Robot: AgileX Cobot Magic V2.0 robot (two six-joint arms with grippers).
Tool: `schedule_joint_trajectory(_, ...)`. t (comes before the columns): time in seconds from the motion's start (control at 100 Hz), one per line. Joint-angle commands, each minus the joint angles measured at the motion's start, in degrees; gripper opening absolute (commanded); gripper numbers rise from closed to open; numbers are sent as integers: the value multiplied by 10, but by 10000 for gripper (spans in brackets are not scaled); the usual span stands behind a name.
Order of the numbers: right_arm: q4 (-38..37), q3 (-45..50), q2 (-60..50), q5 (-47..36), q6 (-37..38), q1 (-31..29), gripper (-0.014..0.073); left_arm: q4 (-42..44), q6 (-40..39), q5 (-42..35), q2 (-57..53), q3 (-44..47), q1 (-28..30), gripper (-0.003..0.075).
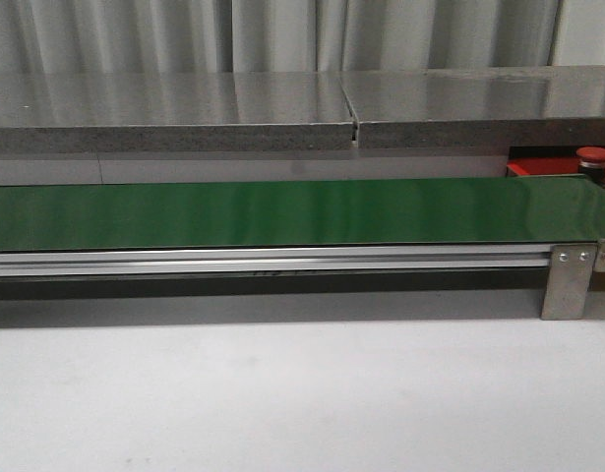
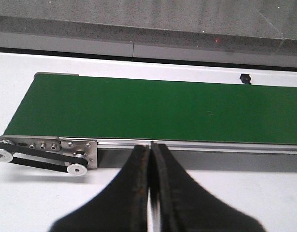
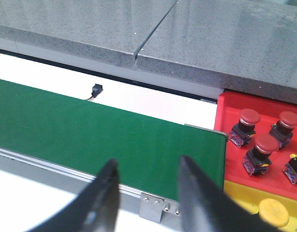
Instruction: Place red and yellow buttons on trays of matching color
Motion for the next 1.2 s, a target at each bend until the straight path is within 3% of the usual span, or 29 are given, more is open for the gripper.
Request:
schedule_joint_trajectory(0.0, 12, -13, -7, -26, -7, 1, 83, -7, -1, -42, 4, -15, -4, -19)
schedule_joint_trajectory(0.12, 12, -13, -7, -26, -7, 1, -74, -7, -1, -42, 4, -15, -4, -19)
schedule_joint_trajectory(1.19, 15, -12, -7, -31, -7, 5, -68, -7, -1, -42, 4, -15, -4, -19)
